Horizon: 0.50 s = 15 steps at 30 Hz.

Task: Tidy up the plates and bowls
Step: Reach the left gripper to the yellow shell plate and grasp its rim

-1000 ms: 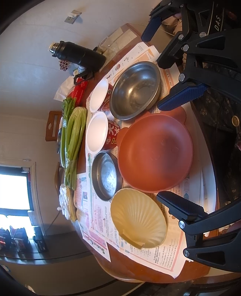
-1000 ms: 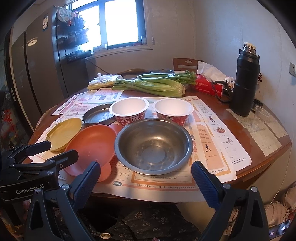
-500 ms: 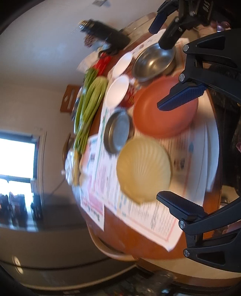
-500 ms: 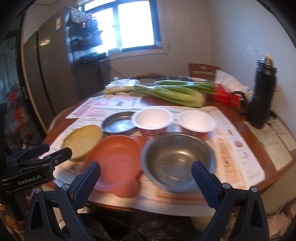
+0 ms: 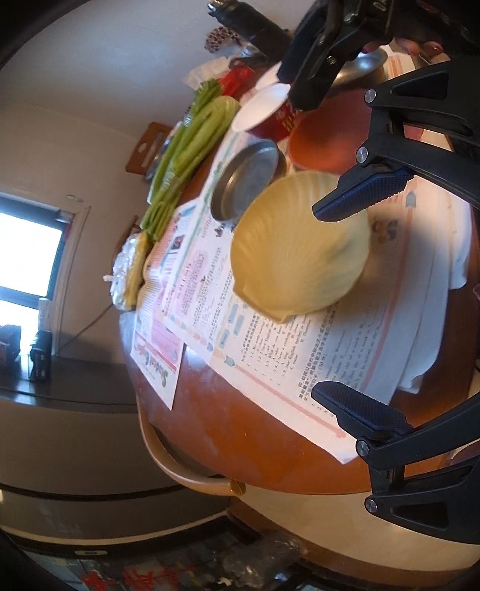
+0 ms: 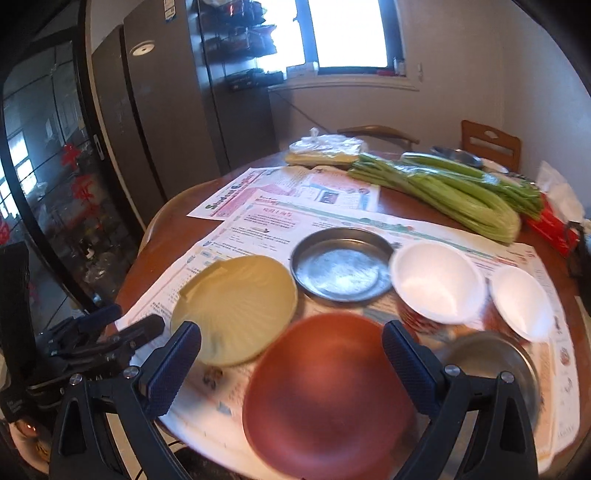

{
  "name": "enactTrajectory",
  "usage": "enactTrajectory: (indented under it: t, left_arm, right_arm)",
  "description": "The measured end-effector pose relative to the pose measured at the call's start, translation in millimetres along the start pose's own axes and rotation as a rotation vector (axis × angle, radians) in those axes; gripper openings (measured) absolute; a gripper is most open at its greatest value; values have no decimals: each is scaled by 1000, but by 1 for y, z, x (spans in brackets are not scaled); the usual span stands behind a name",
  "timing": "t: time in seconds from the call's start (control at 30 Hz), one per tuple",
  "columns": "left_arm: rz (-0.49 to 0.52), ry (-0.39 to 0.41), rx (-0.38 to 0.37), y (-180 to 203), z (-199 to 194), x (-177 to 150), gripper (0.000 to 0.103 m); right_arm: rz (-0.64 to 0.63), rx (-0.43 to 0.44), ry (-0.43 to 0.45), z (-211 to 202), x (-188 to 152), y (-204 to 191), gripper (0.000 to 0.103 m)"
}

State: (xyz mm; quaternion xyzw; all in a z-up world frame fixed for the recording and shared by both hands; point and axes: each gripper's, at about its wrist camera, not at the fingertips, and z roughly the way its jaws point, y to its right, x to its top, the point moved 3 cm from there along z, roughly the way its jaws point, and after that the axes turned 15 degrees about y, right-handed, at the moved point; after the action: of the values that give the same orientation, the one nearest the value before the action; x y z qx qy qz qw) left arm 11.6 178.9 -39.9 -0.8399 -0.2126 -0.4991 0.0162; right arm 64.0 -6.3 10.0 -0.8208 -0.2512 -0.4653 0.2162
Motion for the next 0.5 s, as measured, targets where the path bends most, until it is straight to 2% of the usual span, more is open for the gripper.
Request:
enactTrajectory:
  t: [0.23,0.5]
  left_arm:
    - [29,-34,18,-2,20,0,89]
    - [40,-71,15,2,45,-2,89]
  right_arm:
    - [-6,4,-60,42,-3,-6,99]
    - [-17,21,-113,66,-2,-11,96]
